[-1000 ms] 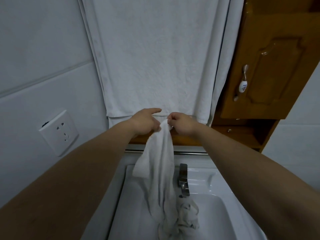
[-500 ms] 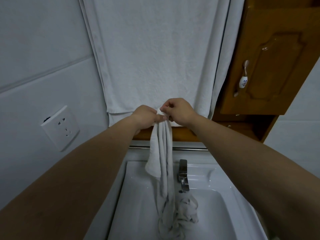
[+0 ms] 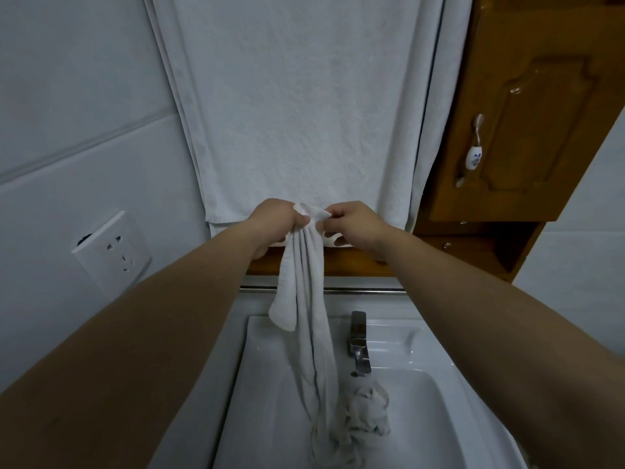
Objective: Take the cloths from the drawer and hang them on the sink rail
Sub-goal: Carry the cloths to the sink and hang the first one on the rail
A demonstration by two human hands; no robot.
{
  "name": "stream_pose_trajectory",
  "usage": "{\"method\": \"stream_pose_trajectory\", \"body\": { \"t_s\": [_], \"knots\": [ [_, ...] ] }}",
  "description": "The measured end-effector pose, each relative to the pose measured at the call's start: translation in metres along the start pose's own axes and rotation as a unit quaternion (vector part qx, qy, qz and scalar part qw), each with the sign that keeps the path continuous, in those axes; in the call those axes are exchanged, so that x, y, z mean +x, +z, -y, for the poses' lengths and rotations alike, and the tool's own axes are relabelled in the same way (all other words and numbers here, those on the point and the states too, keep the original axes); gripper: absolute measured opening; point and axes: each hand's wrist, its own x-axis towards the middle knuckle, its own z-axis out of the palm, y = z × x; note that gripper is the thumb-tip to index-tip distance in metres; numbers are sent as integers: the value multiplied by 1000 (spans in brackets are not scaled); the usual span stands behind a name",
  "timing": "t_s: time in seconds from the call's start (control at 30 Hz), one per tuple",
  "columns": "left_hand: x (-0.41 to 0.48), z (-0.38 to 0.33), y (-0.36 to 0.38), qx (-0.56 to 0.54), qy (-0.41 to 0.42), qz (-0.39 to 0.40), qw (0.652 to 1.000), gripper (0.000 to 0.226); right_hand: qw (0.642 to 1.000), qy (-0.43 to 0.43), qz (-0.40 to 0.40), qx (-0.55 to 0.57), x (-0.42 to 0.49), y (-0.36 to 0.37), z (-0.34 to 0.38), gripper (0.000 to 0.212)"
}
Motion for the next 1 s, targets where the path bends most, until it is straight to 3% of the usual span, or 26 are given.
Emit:
{"method": "stream_pose_trajectory", "body": {
  "t_s": [0.13,0.23,0.37,0.5,0.57,0.7,0.8,1.0],
  "knots": [
    [-2,-7,-2,104,66,20,992,17,997,2,1,72,7,1,-1,21],
    [-4,-12,0,215,99,65,969,20,1000,-24,-7,5,11,3,2,17],
    [-2,-18,1,239,94,32,966,46,998,-42,-18,-52,16,0,2,11],
    [-2,-20,1,289,108,34,951,27,996,-49,-19,-66,16,-3,-1,9],
    [-1,-21,-1,272,114,35,955,35,997,-46,-32,-48,16,-5,-4,11],
    [4,-27,0,210,117,-7,971,45,997,-41,-58,9,17,-5,-8,30],
    [7,-32,7,263,131,-31,955,48,996,-37,-74,33,18,-2,-11,30],
    [14,-30,5,256,110,-180,943,37,998,-12,-44,32,12,11,-21,13]
  ]
}}
